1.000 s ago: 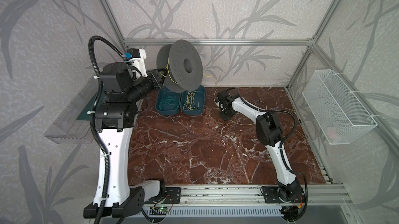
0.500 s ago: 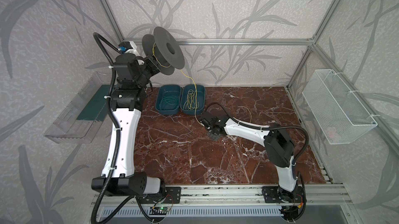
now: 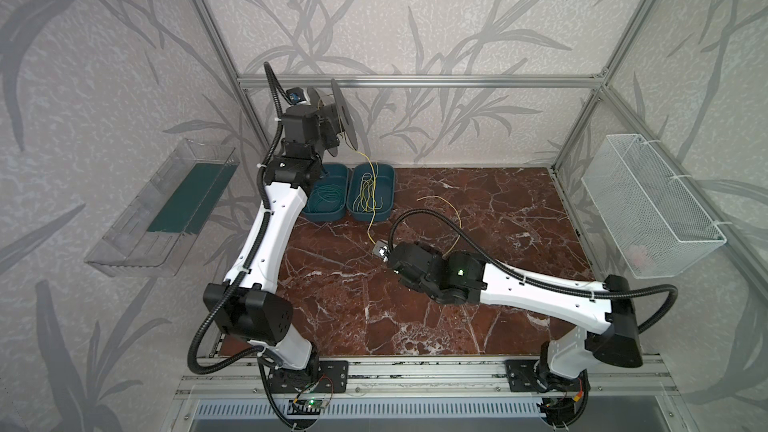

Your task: Wrap the cables

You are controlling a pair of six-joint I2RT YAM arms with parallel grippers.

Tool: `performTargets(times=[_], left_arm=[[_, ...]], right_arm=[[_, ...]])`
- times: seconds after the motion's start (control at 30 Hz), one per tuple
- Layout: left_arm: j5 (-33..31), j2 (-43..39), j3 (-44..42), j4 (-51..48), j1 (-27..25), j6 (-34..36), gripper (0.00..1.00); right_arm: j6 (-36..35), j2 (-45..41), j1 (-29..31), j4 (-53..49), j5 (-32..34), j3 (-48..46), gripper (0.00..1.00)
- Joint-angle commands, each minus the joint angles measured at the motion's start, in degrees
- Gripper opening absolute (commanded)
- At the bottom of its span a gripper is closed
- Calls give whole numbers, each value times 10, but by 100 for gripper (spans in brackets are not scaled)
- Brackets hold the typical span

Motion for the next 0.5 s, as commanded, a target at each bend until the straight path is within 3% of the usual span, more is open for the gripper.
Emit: performTargets(times=[0.0, 0.27, 0.47], left_arm=[[-48, -4, 27, 40, -8, 48, 0], [-35, -24, -55, 44, -35, 96, 0], [-60, -46, -124, 53, -72, 173, 0]], right_arm=[[-49, -63, 4, 22, 78, 6, 0], [-132, -112, -1, 60, 140, 66, 0], [-198, -119, -31, 99, 132, 157, 0]])
